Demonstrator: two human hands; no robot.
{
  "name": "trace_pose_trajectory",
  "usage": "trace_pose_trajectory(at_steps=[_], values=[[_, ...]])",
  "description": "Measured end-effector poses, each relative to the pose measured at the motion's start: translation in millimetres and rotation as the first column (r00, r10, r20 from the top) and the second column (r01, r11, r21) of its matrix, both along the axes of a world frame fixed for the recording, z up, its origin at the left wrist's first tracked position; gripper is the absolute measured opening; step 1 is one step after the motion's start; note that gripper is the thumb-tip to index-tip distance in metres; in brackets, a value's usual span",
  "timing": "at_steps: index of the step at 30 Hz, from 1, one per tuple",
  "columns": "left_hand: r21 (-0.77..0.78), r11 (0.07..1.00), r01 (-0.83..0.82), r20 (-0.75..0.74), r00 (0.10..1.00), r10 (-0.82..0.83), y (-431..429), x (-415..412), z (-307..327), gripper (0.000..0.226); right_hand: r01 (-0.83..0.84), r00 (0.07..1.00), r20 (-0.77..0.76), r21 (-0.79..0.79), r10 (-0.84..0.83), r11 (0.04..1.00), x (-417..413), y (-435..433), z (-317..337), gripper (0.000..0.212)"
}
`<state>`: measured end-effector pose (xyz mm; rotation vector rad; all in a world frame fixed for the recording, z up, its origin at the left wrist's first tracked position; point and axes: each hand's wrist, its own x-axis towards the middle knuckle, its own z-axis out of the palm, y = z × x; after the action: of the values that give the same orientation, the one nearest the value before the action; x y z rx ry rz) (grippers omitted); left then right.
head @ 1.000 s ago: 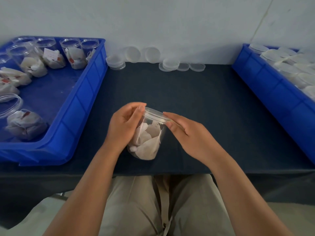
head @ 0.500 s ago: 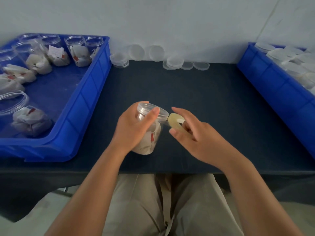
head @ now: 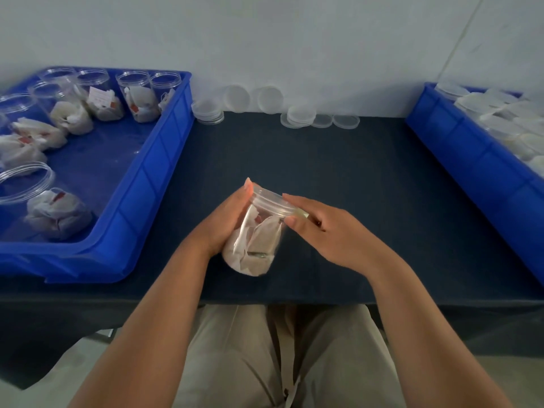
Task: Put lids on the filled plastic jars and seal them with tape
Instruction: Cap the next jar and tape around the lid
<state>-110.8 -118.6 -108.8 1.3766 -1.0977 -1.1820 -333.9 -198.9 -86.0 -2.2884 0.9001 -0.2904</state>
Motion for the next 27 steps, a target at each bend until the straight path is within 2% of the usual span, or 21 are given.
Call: trace_pose_trajectory(at_steps=[1,3,6,7,10,11,13,17,21,24,27], values=[[0.011,1.000,-0.026,0.134,0.991,0.024,0,-1,6,0.077,0.018,1.000,-0.006,-0.014,-0.018,1.000,-2,2,0,0.064],[-0.066,0.988,-0.138,0.373,0.915,0.152,3,-4,16,0.070,0.065,0.998,-0.002,-0.027,-0.065,0.998,-4,7,0,0.064],[-0.195,0.961,-0.195,0.542,0.795,0.271,12,-20,23,0.045,0.125,0.991,0.046,-0.028,-0.123,0.992,-2,18,-2,0.062],[-0.184,0.963,-0.198,0.574,0.774,0.268,14,-29,22,0.046,0.134,0.990,0.058,-0.027,-0.132,0.991,-1,22,-3,0.058],[-0.220,0.939,-0.263,0.631,0.696,0.342,21,-50,15,0.077,0.129,0.988,0.087,-0.051,-0.124,0.990,4,33,-3,0.046],[-0.254,0.925,-0.283,0.616,0.690,0.381,22,-52,14,0.078,0.130,0.988,0.090,-0.067,-0.124,0.989,5,34,-3,0.048],[-0.272,0.912,-0.306,0.553,0.726,0.408,22,-49,14,0.067,0.131,0.988,0.100,-0.089,-0.122,0.987,5,34,-3,0.055],[-0.262,0.922,-0.284,0.504,0.775,0.382,18,-40,14,0.050,0.135,0.986,0.107,-0.040,-0.130,0.990,4,29,-12,0.065],[-0.246,0.945,-0.215,0.352,0.889,0.293,17,-26,12,0.042,0.115,0.989,0.095,-0.044,-0.111,0.992,-2,27,-18,0.070],[-0.212,0.965,-0.152,0.269,0.940,0.208,17,-16,8,0.043,0.093,0.994,0.073,-0.085,-0.087,0.992,-6,26,-22,0.073],[-0.149,0.985,-0.083,0.176,0.978,0.109,15,-10,4,0.055,0.071,0.996,0.058,-0.081,-0.066,0.994,-11,20,-21,0.074]])
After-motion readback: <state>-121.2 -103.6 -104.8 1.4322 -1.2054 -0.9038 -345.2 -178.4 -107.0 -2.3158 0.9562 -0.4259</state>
